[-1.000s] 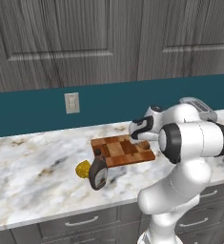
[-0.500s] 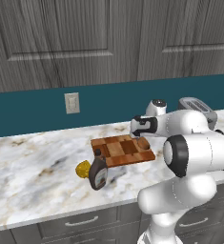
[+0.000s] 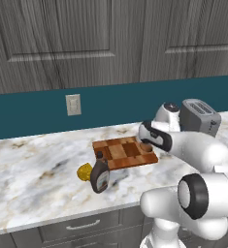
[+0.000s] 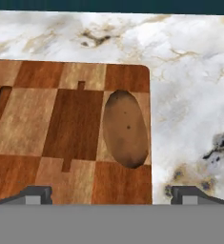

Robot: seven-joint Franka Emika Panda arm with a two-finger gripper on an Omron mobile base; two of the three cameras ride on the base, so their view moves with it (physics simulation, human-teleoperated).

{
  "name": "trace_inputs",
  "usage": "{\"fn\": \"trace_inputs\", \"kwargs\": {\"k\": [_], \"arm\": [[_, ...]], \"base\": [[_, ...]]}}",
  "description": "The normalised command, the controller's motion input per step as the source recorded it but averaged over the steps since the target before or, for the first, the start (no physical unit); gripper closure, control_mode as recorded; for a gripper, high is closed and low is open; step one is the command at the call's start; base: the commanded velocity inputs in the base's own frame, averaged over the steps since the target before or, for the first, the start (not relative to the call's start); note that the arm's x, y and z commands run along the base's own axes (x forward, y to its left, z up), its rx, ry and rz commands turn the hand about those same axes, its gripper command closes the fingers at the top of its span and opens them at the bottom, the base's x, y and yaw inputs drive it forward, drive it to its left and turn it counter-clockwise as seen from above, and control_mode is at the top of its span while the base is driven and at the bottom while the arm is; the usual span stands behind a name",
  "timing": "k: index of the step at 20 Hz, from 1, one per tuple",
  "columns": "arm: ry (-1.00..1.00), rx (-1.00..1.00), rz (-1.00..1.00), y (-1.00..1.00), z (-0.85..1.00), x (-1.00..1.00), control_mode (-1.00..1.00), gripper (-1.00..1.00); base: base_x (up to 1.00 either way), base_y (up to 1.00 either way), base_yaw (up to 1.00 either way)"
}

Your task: Retrieve the reheated potato from the microwave, then place the potato, cheese, and condiment on the cutting board.

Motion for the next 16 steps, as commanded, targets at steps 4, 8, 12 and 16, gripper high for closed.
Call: {"fn": "trace_inputs", "kwargs": {"k": [4, 8, 12, 16], "arm": [[-0.01, 0.09, 0.08, 0.14, 0.14, -0.61, -1.0, -1.0], [-0.04, 0.08, 0.18, 0.2, 0.16, -0.57, -1.0, -1.0], [-0.13, 0.08, 0.32, 0.17, 0.18, -0.51, -1.0, -1.0], [-0.17, 0.08, 0.39, 0.18, 0.14, -0.49, -1.0, -1.0]], "base": [[0.0, 0.0, 0.0], [0.0, 0.0, 0.0], [0.0, 0.0, 0.0], [0.0, 0.0, 0.0]]}}
